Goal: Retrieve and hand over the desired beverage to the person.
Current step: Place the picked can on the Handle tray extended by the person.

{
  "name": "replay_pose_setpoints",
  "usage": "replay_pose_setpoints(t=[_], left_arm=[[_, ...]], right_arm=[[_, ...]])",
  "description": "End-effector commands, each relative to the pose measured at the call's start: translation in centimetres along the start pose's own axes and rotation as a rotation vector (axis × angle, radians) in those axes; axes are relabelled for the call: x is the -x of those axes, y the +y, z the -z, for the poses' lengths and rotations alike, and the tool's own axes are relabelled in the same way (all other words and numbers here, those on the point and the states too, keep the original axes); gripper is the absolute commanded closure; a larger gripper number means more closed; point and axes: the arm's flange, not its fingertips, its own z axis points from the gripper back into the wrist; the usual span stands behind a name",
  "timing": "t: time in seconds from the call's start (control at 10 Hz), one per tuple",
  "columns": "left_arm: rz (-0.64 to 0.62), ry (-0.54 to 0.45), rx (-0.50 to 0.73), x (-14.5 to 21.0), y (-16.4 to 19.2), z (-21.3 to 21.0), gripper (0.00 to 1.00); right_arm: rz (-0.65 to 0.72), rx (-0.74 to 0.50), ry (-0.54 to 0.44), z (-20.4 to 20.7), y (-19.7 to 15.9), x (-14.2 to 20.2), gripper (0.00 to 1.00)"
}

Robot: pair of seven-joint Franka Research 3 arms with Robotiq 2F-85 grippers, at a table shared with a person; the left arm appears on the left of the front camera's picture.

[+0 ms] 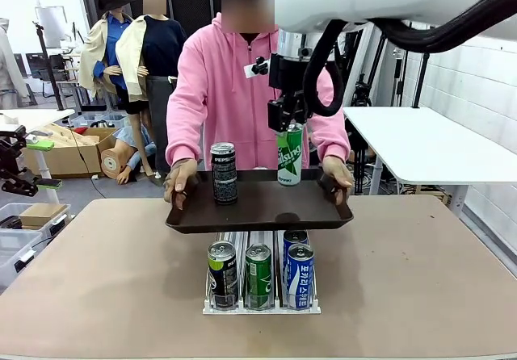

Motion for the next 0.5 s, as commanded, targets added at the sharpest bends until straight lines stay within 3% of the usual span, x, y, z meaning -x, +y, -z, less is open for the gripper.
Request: replay_pose_setpoints(t=[0.0,0.4], left_arm=[[0.002,-0.008,-0.002,0.2,-0.2,-0.1,0.0],[0.002,-0.008,-0.002,0.2,-0.2,-0.1,0.0]], right_arm=[[-0.043,0.014,0.021,-0.1,-0.4,-1.5,0.77],[-0.059,-0.022,0.062,2.3,-1.3,-2.0,0.77]])
